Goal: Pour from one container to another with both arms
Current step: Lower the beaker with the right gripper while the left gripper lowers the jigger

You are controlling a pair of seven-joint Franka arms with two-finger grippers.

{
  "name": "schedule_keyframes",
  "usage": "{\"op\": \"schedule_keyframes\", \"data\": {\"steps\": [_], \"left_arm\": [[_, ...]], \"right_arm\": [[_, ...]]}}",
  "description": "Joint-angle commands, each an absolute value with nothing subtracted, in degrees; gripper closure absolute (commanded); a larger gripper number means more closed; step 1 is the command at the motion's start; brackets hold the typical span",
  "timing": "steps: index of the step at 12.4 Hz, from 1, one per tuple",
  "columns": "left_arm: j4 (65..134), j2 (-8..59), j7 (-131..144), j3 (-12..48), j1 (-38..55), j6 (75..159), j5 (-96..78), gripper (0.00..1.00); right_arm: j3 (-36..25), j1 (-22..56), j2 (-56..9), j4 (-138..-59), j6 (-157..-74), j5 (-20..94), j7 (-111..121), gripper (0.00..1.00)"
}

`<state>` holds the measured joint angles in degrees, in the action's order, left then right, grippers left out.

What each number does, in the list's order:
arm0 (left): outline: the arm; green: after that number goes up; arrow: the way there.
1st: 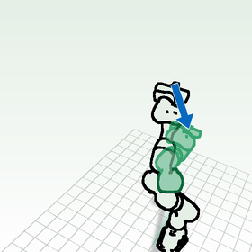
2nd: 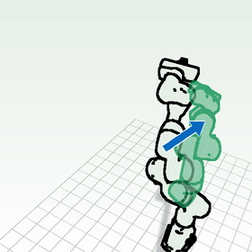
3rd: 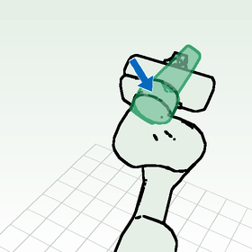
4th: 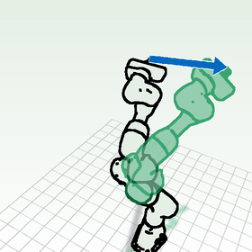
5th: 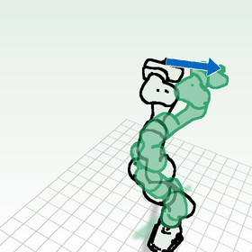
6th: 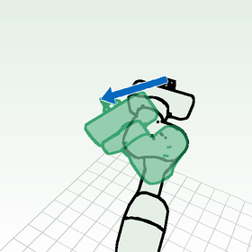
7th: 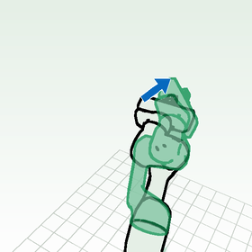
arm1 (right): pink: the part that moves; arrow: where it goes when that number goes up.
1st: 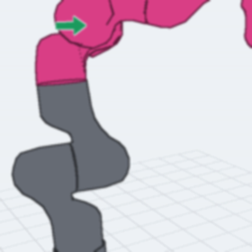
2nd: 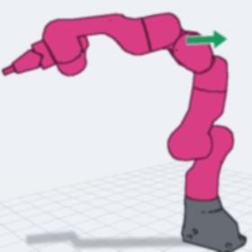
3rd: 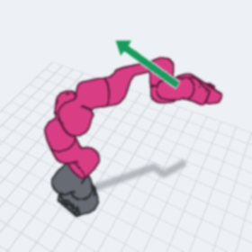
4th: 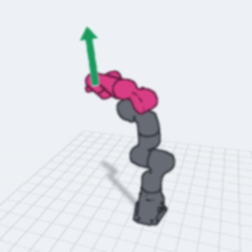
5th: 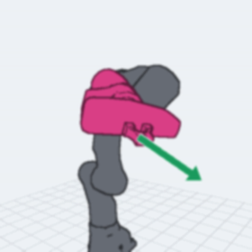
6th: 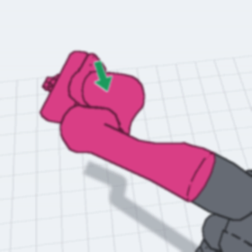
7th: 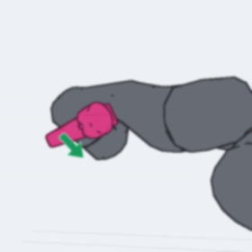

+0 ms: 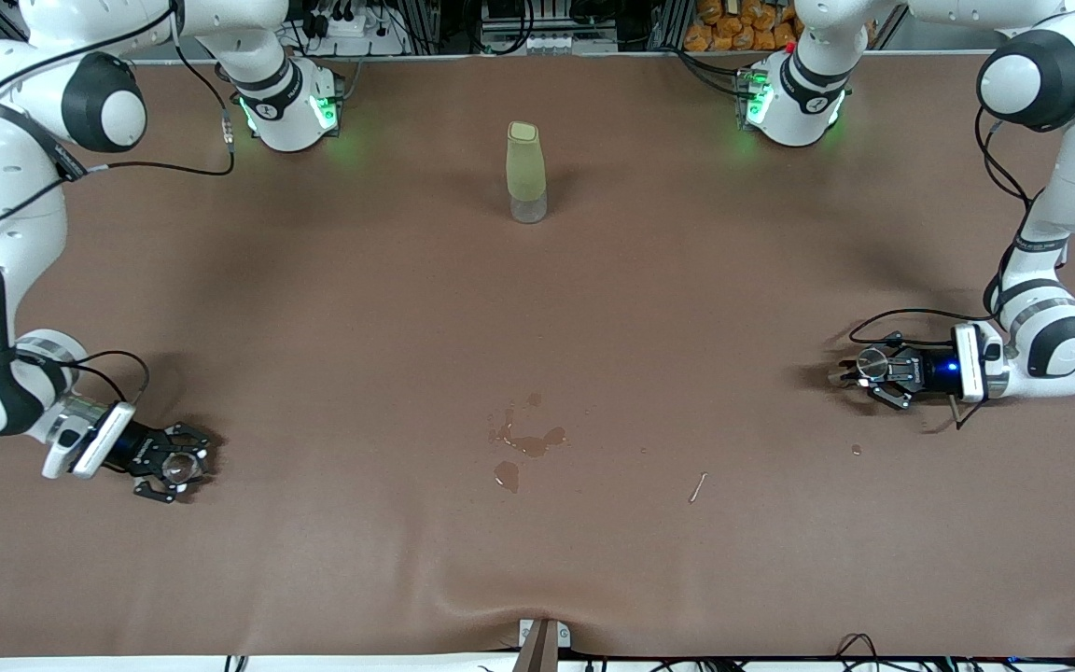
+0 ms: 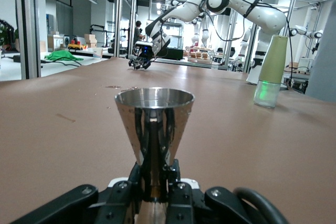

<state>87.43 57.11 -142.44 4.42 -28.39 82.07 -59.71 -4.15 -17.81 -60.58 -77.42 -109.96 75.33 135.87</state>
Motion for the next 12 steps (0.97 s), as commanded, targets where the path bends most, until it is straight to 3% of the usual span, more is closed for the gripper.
{"op": "schedule_keyframes", "data": {"steps": [1,2,3,4,5,6,7,8,9,10,12], "left_arm": [[86.22,57.92,-143.96,4.57,-28.3,81.12,-59.59,1.0],[86.13,58.27,-145.44,4.57,-28.3,81.38,-59.59,1.0],[86.13,58.62,-146.42,4.57,-28.21,81.47,-59.68,1.0],[86.13,58.8,-146.43,4.57,-28.3,81.47,-59.68,1.0],[86.13,58.8,-146.25,4.57,-28.3,81.56,-59.59,0.9],[86.13,58.89,-146.25,4.57,-28.3,81.82,-59.59,0.77],[86.13,58.89,-146.6,4.57,-28.3,82.26,-59.59,0.56],[86.13,58.97,-146.95,4.48,-28.3,82.7,-59.59,0.48],[86.13,58.89,-146.43,4.48,-28.39,82.71,-59.5,0.16],[86.13,58.89,-145.99,4.48,-28.65,82.79,-59.41,0.0],[86.04,58.89,-144.94,3.79,-29.0,82.88,-59.41,0.0]], "right_arm": [[-2.81,-18.81,-61.61,-76.38,-110.04,74.71,136.32,0.85],[-2.73,-18.9,-61.96,-76.46,-110.04,74.97,136.14,0.51],[-2.72,-19.16,-62.14,-76.55,-109.6,75.93,136.14,0.01],[-2.81,-19.33,-62.31,-76.73,-107.86,76.72,136.06,0.0],[-2.81,-19.34,-62.31,-76.73,-106.62,76.82,135.88,0.0],[-2.81,-19.68,-62.05,-76.73,-105.92,76.82,134.92,0.0],[-2.81,-20.21,-61.62,-76.64,-103.91,76.29,131.61,0.0],[-3.16,-20.3,-60.65,-76.73,-101.71,75.77,128.35,0.0],[-3.51,-20.39,-59.6,-76.82,-100.82,74.28,125.88,0.0],[-4.12,-20.3,-58.46,-76.73,-100.64,72.09,123.34,0.0],[-4.13,-20.83,-55.91,-76.73,-99.85,69.27,119.2,0.0]]}}
